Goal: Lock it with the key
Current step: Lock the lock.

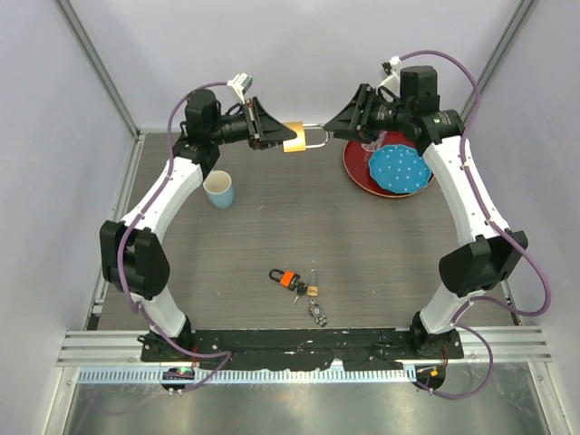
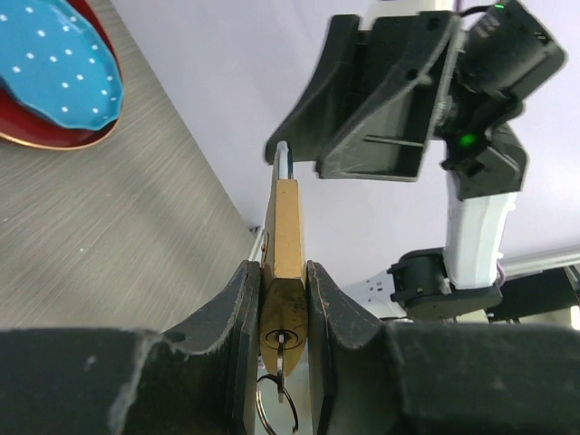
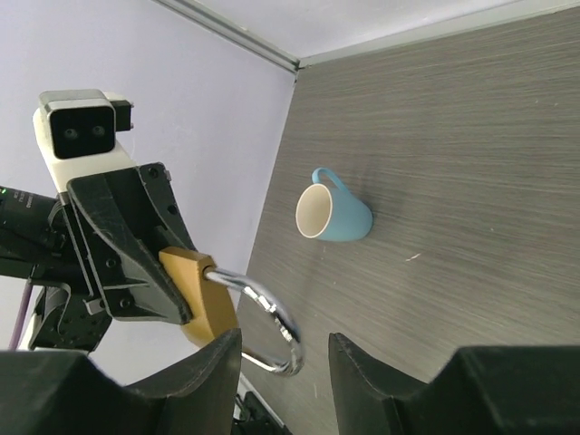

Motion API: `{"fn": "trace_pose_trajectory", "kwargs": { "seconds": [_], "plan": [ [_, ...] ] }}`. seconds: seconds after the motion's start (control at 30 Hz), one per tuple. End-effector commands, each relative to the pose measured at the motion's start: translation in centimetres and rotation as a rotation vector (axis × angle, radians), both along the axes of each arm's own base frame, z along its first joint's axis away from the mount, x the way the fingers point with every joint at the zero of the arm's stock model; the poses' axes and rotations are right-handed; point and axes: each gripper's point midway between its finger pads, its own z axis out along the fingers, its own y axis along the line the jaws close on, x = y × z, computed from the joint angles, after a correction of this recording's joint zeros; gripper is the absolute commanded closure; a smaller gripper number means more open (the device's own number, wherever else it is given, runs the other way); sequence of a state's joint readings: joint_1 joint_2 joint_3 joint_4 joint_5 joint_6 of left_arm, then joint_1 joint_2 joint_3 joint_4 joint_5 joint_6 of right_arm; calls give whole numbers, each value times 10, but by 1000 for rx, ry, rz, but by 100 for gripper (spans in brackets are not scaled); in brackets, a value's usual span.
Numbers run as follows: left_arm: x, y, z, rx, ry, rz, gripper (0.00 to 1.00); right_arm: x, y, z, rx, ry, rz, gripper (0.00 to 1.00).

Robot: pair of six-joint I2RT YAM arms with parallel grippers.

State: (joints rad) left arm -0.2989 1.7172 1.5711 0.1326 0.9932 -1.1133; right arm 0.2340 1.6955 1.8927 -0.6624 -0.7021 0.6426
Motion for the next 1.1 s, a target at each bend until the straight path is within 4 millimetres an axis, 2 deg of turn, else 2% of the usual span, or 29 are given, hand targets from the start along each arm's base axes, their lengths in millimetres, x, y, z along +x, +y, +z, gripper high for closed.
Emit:
{"fn": "trace_pose_trajectory", "kwargs": {
  "seconds": [0.0, 0.03, 0.2, 0.43, 0.5, 0.57, 0.73, 0.83, 1.07],
  "plan": [
    [-6, 9, 41, -5, -110, 65, 100, -1, -14, 13, -90, -74, -36, 51],
    [-6, 11, 34, 19, -86, 77, 100, -1, -16, 17, -113, -100, -39, 50],
    [-11, 16, 27, 59, -42, 115, 100, -5, -27, 2, -253, -93, -89, 48],
    [-28, 23, 19, 67, -16, 135, 100, -20, -10, -25, -370, -71, -59, 48],
    [-33, 24, 18, 68, -16, 138, 100, -23, -5, -28, -371, -68, -46, 48],
    [-35, 24, 10, 75, 5, 146, 100, -25, 2, -29, -372, -74, -34, 48],
    [-49, 20, 11, 72, -4, 125, 100, -25, 8, -22, -343, -74, -43, 50],
    [-49, 19, 10, 72, 2, 139, 100, -26, 8, -19, -359, -89, -52, 50],
    [-50, 16, 15, 66, -19, 147, 100, -35, 11, -26, -425, -80, -36, 50]
  ]
}}
